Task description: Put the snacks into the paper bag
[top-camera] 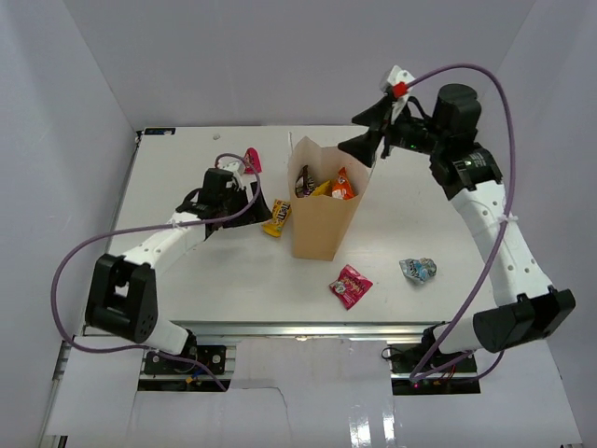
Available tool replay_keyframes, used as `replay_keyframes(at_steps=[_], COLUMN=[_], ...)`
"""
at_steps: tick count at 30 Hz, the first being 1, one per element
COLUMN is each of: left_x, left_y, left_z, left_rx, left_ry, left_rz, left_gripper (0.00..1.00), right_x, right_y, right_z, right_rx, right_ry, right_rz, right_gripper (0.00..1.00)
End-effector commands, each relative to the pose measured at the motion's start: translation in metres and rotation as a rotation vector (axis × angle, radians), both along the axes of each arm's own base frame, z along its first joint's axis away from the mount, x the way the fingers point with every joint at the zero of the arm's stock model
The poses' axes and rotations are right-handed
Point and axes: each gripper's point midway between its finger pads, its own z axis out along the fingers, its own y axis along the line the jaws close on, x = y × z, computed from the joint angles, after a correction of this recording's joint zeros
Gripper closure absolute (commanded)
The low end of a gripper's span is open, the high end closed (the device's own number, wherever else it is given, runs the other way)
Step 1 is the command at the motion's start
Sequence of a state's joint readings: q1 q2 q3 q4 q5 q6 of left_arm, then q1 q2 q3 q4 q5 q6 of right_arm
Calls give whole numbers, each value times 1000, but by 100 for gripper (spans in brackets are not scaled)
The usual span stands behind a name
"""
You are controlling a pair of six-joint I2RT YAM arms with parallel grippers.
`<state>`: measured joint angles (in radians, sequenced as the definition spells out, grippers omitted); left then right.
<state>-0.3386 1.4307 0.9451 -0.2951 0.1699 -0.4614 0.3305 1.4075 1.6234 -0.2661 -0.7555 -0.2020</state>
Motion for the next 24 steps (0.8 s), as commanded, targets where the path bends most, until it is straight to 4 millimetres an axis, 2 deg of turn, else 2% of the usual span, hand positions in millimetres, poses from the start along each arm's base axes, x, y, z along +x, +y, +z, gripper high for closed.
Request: replay_keyframes(at_steps=[1,2,3,4,5,6,7,9,10,11,12,15,16,20,21,24], left_x=[24,29,34,43,46,49,57,64,65,72,73,77,77,71,70,66], left_y=[-16,-15,-16,-18,-20,-20,-22,-23,-24,-28,-30,-36,-37,-50,-50,-52], left_z=[4,-2,-17,-13,-17,-22,-28,-34,-45,-41,-44,-55,-62,-73,-76,-86], left_rx=[15,38,54,57,61,76,85,97,103,98,96,96,103,133,144,175], left_ry=[-41,-33,1,-13,-3,2,13,21,48,37,46,72,91,107,112,137], left_rz=[-132,-142,-151,-155,-162,-174,-177,-185,-190,-196,-200,-210,-212,-241,-238,-227], left_gripper=[7,9,10,11,13,13,13,16,16,17,18,21,21,23,28,34], right_x=[-9,-10,-7,-6,-5,-3,-5,-8,-13,-16,-20,-28,-31,-34,-34,-35], right_y=[-50,-60,-70,-91,-100,-108,-127,-139,-148,-152,-154,-161,-164,-173,-175,-178], right_z=[33,28,11,5,-7,-32,-41,-64,-86,-98,-119,-139,-151,-172,-175,-183], right_rx=[28,28,22,10,1,-11,-17,-22,-24,-28,-31,-36,-36,-33,-30,-27], right_ry=[-86,-72,-28,-25,-3,55,64,111,157,178,225,255,280,331,340,361], right_rz=[-62,-65,-88,-139,-158,-182,-231,-266,-295,-306,-313,-347,-361,-392,-400,-406], right_gripper=[23,23,23,23,23,23,23,23,23,23,23,23,23,23,23,23])
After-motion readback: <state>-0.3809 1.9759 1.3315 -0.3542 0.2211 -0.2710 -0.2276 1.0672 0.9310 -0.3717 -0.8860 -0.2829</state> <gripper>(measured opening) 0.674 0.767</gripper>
